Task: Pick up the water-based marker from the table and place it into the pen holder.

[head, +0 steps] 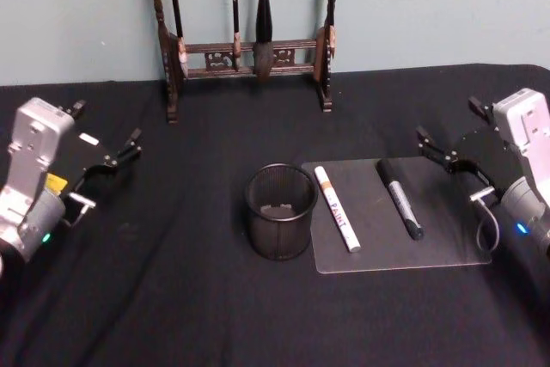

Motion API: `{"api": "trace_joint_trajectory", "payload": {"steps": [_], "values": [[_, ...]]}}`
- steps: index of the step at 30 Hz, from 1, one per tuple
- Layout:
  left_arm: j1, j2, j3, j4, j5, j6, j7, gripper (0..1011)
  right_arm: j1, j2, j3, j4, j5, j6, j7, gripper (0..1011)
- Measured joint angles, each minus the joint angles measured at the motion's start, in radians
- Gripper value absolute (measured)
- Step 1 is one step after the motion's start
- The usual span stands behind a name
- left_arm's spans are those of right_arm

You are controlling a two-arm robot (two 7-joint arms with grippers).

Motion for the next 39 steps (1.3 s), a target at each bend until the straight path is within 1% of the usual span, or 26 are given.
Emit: {"api": "trace_joint_trajectory", "payload": {"steps": [3, 6, 7, 9, 10, 13, 16, 18, 19, 20, 21, 23, 25, 30, 32, 33, 36, 39], "values": [[0.000, 0.000, 0.000, 0.000, 0.000, 0.000, 0.000, 1001, -0.004, 0.000, 0.011, -0.011, 0.019, 0.020, 0.028, 1003], [0.000, 0.000, 0.000, 0.000, 0.000, 0.000, 0.000, 1001, -0.006, 0.001, 0.024, -0.030, 0.047, 0.061, 0.059, 1003], [0.000, 0.000, 0.000, 0.000, 0.000, 0.000, 0.000, 1001, -0.007, 0.001, 0.031, -0.041, 0.064, 0.087, 0.075, 1003], [0.000, 0.000, 0.000, 0.000, 0.000, 0.000, 0.000, 1001, -0.006, 0.001, 0.037, -0.050, 0.079, 0.114, 0.091, 1002], [0.000, 0.000, 0.000, 0.000, 0.000, 0.000, 0.000, 1001, -0.005, 0.000, 0.041, -0.058, 0.092, 0.141, 0.103, 1003], [0.000, 0.000, 0.000, 0.000, 0.000, 0.000, 0.000, 1001, 0.000, -0.003, 0.048, -0.070, 0.112, 0.191, 0.122, 1002], [0.000, 0.000, 0.000, 0.000, 0.000, 0.000, 0.000, 1001, 0.012, -0.012, 0.054, -0.083, 0.135, 0.263, 0.148, 1003], [0.000, 0.000, 0.000, 0.000, 0.000, 0.000, 0.000, 1001, 0.017, -0.016, 0.056, -0.086, 0.142, 0.287, 0.157, 1003], [0.000, 0.000, 0.000, 0.000, 0.000, 0.000, 0.000, 1001, 0.023, -0.022, 0.058, -0.088, 0.151, 0.314, 0.168, 1003], [0.000, 0.000, 0.000, 0.000, 0.000, 0.000, 0.000, 1001, 0.023, -0.022, 0.058, -0.088, 0.151, 0.314, 0.168, 1003], [0.000, 0.000, 0.000, 0.000, 0.000, 0.000, 0.000, 1001, 0.030, -0.029, 0.058, -0.090, 0.157, 0.339, 0.175, 1002], [0.000, 0.000, 0.000, 0.000, 0.000, 0.000, 0.000, 1001, 0.036, -0.035, 0.058, -0.091, 0.160, 0.361, 0.182, 1002], [0.000, 0.000, 0.000, 0.000, 0.000, 0.000, 0.000, 1001, 0.051, -0.049, 0.054, -0.092, 0.161, 0.403, 0.191, 1003], [0.000, 0.000, 0.000, 0.000, 0.000, 0.000, 0.000, 1001, 0.068, -0.068, 0.046, -0.086, 0.158, 0.451, 0.197, 1003], [0.000, 0.000, 0.000, 0.000, 0.000, 0.000, 0.000, 1001, 0.083, -0.083, 0.037, -0.074, 0.147, 0.483, 0.197, 1003], [0.000, 0.000, 0.000, 0.000, 0.000, 0.000, 0.000, 1001, 0.083, -0.083, 0.037, -0.074, 0.147, 0.483, 0.197, 1003], [0.000, 0.000, 0.000, 0.000, 0.000, 0.000, 0.000, 1001, 0.101, -0.103, 0.026, -0.053, 0.130, 0.517, 0.195, 1002], [0.000, 0.000, 0.000, 0.000, 0.000, 0.000, 0.000, 1001, 0.111, -0.115, 0.020, -0.039, 0.119, 0.534, 0.194, 1003]]}}
